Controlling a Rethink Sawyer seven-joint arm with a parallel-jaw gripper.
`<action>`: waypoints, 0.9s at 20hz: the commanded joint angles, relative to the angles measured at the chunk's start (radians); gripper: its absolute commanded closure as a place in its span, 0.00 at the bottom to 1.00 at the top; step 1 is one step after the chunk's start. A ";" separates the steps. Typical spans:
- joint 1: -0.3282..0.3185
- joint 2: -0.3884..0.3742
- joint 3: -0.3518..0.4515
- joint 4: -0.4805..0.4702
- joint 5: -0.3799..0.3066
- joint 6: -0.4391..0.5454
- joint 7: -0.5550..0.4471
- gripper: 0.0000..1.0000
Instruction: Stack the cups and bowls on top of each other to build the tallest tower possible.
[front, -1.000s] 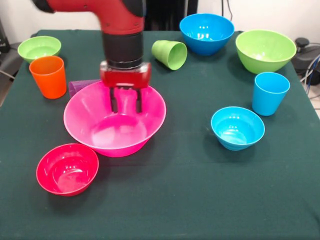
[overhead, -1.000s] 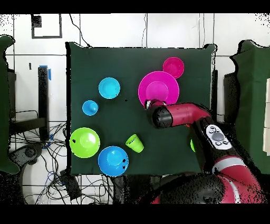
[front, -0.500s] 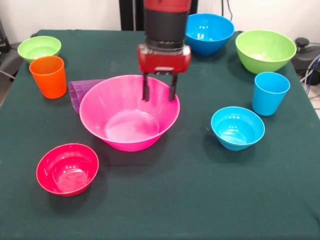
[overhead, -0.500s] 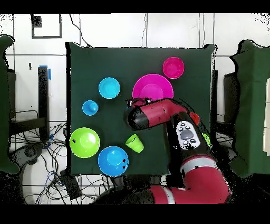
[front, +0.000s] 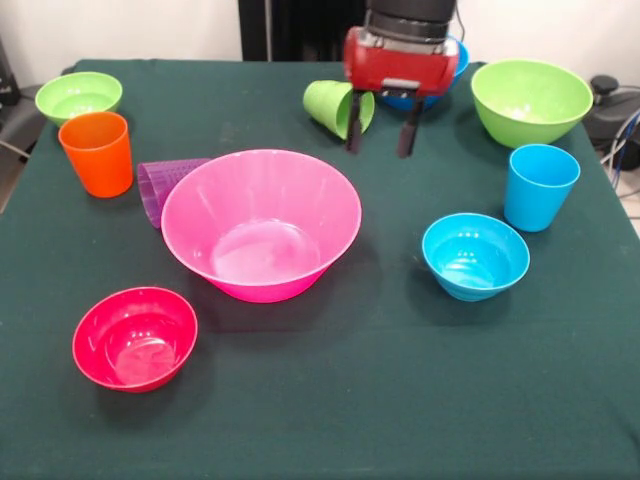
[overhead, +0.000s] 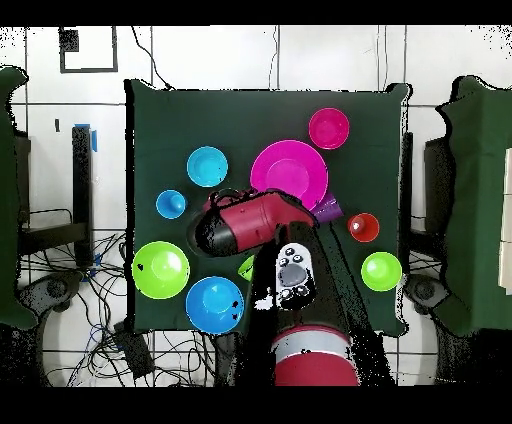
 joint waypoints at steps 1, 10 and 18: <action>0.045 0.022 -0.077 0.046 0.059 0.051 0.207 0.00; 0.314 0.130 -0.315 -0.005 0.158 -0.074 0.433 0.00; 0.409 0.153 -0.409 0.025 0.299 -0.054 0.560 0.00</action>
